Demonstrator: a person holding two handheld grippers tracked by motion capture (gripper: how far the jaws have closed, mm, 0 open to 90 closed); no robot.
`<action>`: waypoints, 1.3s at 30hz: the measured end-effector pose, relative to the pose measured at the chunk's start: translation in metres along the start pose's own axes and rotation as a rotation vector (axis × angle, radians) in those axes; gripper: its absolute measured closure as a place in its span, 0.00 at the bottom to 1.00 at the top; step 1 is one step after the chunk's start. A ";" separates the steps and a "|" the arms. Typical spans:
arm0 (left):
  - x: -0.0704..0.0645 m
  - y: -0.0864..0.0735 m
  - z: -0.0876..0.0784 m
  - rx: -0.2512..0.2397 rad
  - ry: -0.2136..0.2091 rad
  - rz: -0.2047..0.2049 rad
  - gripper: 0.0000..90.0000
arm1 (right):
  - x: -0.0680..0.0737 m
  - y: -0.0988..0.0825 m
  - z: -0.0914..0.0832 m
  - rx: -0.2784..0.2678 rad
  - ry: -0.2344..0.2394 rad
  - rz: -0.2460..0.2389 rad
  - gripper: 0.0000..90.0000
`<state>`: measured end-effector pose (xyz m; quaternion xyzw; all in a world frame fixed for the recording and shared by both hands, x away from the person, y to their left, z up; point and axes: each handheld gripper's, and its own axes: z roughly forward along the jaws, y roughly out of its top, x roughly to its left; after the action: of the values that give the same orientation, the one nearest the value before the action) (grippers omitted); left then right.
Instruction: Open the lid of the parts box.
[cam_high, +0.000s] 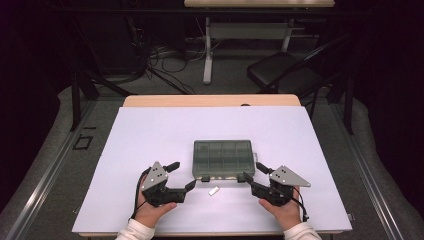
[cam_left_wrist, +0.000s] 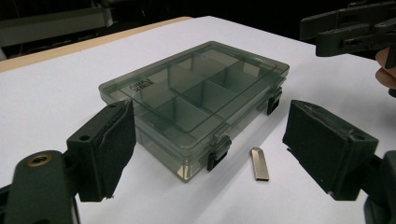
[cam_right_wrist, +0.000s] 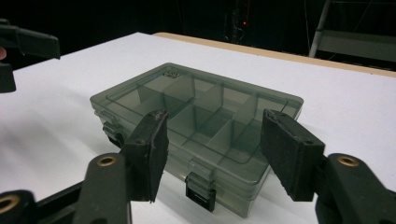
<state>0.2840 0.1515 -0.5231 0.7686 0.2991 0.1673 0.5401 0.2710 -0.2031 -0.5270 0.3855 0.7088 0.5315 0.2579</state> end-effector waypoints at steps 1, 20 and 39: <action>0.000 0.000 0.000 0.004 0.002 -0.002 0.20 | 0.000 -0.001 0.001 0.001 -0.001 -0.008 0.46; 0.004 -0.004 0.001 0.061 0.072 -0.156 0.55 | -0.008 -0.005 0.007 0.092 -0.011 0.109 0.48; -0.001 -0.006 0.013 0.131 0.078 -0.185 0.52 | -0.007 -0.010 0.012 0.184 -0.029 0.092 0.60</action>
<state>0.2891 0.1433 -0.5334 0.7643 0.3996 0.1267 0.4899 0.2814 -0.2031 -0.5410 0.4474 0.7323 0.4699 0.2067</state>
